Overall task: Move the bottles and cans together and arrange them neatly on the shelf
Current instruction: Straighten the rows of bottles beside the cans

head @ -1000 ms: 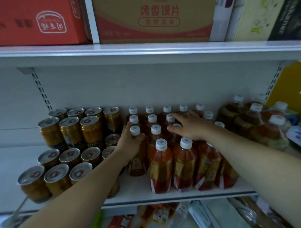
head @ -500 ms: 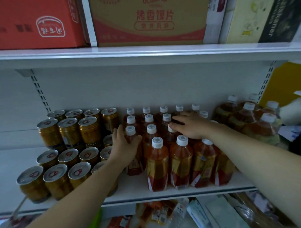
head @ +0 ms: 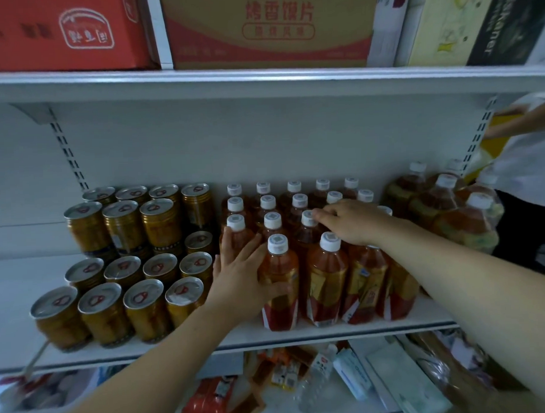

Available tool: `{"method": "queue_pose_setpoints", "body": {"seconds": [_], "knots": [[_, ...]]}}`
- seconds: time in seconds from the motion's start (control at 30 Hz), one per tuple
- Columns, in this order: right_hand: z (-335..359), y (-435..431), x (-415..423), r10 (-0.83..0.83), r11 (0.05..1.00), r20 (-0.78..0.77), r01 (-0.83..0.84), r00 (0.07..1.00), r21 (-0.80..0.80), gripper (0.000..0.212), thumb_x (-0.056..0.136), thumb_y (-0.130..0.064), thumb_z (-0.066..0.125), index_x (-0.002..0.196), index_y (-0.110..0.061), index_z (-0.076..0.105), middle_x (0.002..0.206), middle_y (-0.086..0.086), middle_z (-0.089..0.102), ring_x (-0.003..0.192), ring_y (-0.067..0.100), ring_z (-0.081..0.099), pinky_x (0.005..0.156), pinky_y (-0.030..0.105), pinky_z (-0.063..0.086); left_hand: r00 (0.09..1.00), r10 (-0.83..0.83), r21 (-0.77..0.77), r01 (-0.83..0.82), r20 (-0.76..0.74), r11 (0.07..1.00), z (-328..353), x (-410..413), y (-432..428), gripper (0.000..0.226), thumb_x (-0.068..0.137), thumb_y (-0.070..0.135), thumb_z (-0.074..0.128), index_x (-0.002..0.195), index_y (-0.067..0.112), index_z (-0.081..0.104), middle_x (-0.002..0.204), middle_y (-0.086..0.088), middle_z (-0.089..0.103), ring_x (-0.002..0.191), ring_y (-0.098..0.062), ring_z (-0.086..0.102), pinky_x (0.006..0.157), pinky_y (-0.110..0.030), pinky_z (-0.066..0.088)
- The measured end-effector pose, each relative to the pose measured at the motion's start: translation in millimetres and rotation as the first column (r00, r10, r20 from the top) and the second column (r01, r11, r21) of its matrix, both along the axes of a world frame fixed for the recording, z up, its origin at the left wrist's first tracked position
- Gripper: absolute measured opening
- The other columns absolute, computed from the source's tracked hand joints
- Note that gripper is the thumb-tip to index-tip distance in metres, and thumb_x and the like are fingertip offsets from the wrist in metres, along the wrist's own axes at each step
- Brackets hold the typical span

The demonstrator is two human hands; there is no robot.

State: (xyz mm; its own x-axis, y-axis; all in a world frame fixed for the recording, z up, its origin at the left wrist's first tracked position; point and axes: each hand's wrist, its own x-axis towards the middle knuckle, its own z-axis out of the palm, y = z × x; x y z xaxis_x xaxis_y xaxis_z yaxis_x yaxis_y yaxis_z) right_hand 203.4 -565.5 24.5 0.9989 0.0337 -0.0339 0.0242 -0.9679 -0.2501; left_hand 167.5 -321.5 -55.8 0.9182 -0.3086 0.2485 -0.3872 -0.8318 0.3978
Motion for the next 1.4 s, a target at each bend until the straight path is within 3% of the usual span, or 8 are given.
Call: {"method": "queue_pose_setpoints", "body": {"seconds": [0.27,0.43,0.77,0.93,1.03,1.13,1.23,1.4], "knots": [[3,3,-5,0.017,0.999,0.074,-0.019,0.997,0.03,0.071,0.074,-0.084,0.015,0.093,-0.036,0.065,0.089,-0.007,0.062,0.08,0.013,0.06,0.065,0.034,0.044,0.997,0.002,0.056,-0.006,0.073,0.998,-1,-2,10,0.09,0.067,0.077,0.046,0.145,0.044,0.018,0.157,0.013,0.014,0.139,-0.016,-0.03,0.115,-0.055,0.002],[-9,8,-18,0.021,0.991,0.055,-0.013,0.998,-0.135,0.096,0.067,-0.086,-0.002,0.13,-0.04,0.054,0.152,-0.003,0.033,0.137,0.029,0.029,0.107,0.052,0.028,0.989,0.075,0.021,-0.078,0.126,0.997,0,-3,-6,0.095,0.06,0.084,0.038,0.141,0.035,0.029,0.155,0.002,0.02,0.142,-0.024,-0.02,0.113,-0.057,0.0],[4,-10,-12,0.161,0.976,0.027,-0.155,0.987,-0.156,0.073,0.086,-0.076,0.017,0.134,-0.033,0.051,0.148,-0.002,0.04,0.134,0.023,0.036,0.102,0.04,0.032,0.987,0.147,-0.088,-0.141,0.061,0.986,12,-12,-17,0.108,0.053,0.088,0.044,0.141,0.041,0.0,0.158,0.005,0.004,0.144,-0.02,-0.012,0.115,-0.053,0.001],[18,-73,-13,0.179,0.974,0.045,-0.171,0.983,-0.151,0.086,0.075,-0.086,0.025,0.141,-0.034,0.043,0.15,-0.002,0.039,0.134,0.02,0.038,0.098,0.033,0.035,0.959,0.11,-0.001,-0.114,0.259,0.994,22,-18,-43,0.098,0.067,0.077,0.049,0.146,0.036,0.009,0.158,-0.001,0.002,0.144,-0.019,-0.014,0.114,-0.047,-0.003],[-5,-90,-16,0.17,0.984,0.034,-0.172,0.985,0.047,0.073,0.081,-0.076,0.036,0.132,-0.028,0.056,0.146,0.0,0.041,0.132,0.019,0.039,0.104,0.035,0.035,0.943,0.074,0.196,-0.144,0.325,0.97,26,-23,-71,0.089,0.069,0.081,0.033,0.145,0.041,0.008,0.159,0.001,0.003,0.143,-0.02,-0.016,0.112,-0.051,-0.009],[-23,-78,-15,0.114,0.964,0.213,-0.159,0.97,0.212,0.064,0.082,-0.072,0.039,0.111,-0.022,0.067,0.119,0.0,0.053,0.111,0.019,0.053,0.087,0.035,0.044,0.96,0.121,0.234,-0.182,0.253,0.955,30,-23,-84,0.087,0.07,0.081,0.033,0.145,0.043,0.014,0.156,0.006,0.018,0.144,-0.023,-0.004,0.113,-0.059,-0.003],[-27,-79,-15,0.078,0.942,0.289,-0.166,0.954,0.292,0.071,0.08,-0.074,0.04,0.124,-0.022,0.06,0.129,0.001,0.053,0.114,0.017,0.051,0.085,0.031,0.04,0.951,0.191,0.219,-0.246,0.244,0.944,34,-24,-92,0.084,0.069,0.081,0.038,0.142,0.042,0.022,0.153,0.007,0.027,0.143,-0.026,0.004,0.111,-0.062,-0.001],[-39,-107,-33,0.077,0.7,0.358,-0.307,0.931,0.645,0.083,0.064,-0.067,0.061,0.137,-0.03,0.045,0.139,-0.008,0.045,0.128,0.009,0.043,0.097,0.029,0.037,0.952,0.229,0.279,-0.281,0.203,0.918,38,-22,-110,0.097,0.06,0.086,0.04,0.142,0.038,0.019,0.149,0.007,0.032,0.14,-0.023,0.012,0.107,-0.063,0.011]]}}
